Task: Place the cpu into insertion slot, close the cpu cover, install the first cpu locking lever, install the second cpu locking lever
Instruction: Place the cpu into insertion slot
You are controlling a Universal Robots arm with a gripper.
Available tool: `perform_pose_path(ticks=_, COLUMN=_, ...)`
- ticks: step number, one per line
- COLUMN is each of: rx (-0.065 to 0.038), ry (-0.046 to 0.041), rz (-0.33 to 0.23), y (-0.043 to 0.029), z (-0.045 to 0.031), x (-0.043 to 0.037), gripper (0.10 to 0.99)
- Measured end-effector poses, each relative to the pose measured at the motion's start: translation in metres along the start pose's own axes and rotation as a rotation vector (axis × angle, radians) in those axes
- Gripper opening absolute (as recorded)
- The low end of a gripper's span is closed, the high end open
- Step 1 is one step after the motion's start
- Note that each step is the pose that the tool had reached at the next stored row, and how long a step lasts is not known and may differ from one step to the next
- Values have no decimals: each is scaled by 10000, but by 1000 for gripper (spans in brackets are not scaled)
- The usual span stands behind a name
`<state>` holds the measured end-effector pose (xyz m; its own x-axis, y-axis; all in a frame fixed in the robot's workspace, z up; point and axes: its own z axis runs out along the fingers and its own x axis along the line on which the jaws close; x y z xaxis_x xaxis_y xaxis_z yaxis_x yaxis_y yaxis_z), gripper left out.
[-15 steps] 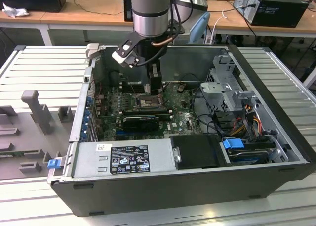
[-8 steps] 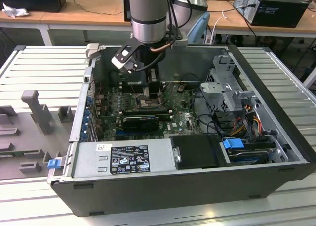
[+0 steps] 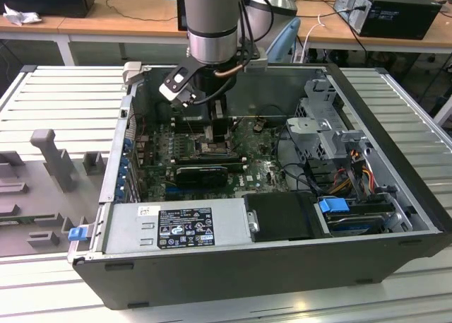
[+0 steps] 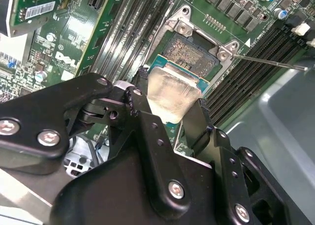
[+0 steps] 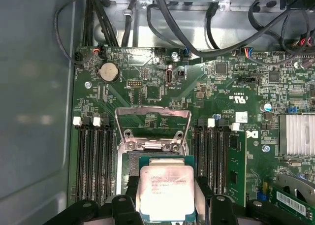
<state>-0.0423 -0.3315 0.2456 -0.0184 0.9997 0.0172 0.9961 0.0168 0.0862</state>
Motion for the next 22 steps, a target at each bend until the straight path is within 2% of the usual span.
perform_pose_path(ticks=2, rx=0, ry=0, rz=0, y=-1, z=13, x=0, gripper=525)
perform_pose_path(ticks=8, rx=1, ry=-1, rz=1, y=-14, z=152, x=1, gripper=525)
perform_pose_path(ticks=15, rx=-2, ry=-16, rz=175, y=-54, z=270, x=41, gripper=525)
perform_pose_path(ticks=22, rx=-3, ry=-20, rz=238, y=-78, z=344, x=85, gripper=525)
